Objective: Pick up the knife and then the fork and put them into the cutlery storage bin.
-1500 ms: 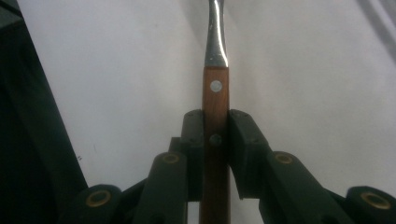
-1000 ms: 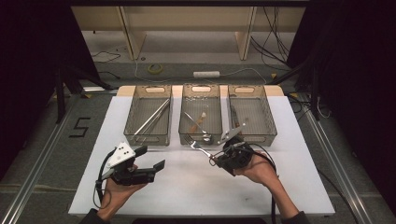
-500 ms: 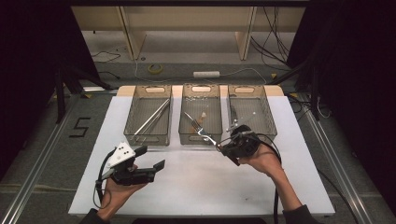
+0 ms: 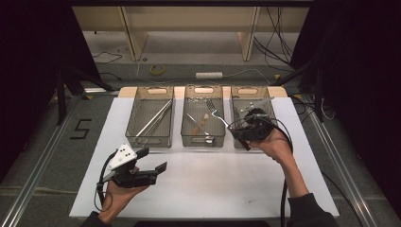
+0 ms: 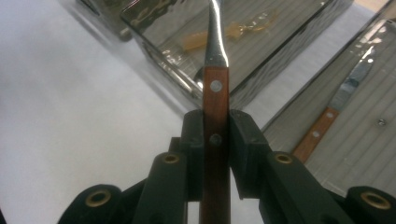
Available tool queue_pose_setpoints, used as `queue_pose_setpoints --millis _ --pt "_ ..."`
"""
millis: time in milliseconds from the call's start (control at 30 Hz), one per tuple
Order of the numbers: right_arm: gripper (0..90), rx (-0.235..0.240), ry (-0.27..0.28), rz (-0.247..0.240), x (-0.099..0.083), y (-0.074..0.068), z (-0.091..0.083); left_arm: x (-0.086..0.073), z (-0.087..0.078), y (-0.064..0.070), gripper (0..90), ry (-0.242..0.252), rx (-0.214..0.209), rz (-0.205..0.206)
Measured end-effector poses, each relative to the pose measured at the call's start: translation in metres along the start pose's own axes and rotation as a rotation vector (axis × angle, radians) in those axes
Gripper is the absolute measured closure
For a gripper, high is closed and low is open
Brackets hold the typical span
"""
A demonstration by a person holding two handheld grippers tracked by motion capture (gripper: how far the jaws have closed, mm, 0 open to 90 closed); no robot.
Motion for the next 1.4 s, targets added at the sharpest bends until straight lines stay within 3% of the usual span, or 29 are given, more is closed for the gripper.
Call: queue_pose_setpoints --millis 800,1400 --pt "77.4 -0.085 -0.008 0.089 0.011 0.038 0.006 0.000 0.000 0.000 15.8 -0.004 -0.002 0.002" --pt "77.3 -0.133 -0.022 0.172 0.020 0.067 0.022 0.000 0.000 0.000 15.8 0.002 -0.003 -0.003"
Point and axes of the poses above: each handheld gripper's, and its own axes: z roughly forward along the jaws, x roughly out of its top, y roughly to its right, the point moved 6 cm from there along z, roughly forward along the jaws, and after that the axes turned 14 degrees about -x, right-handed, at the moved point
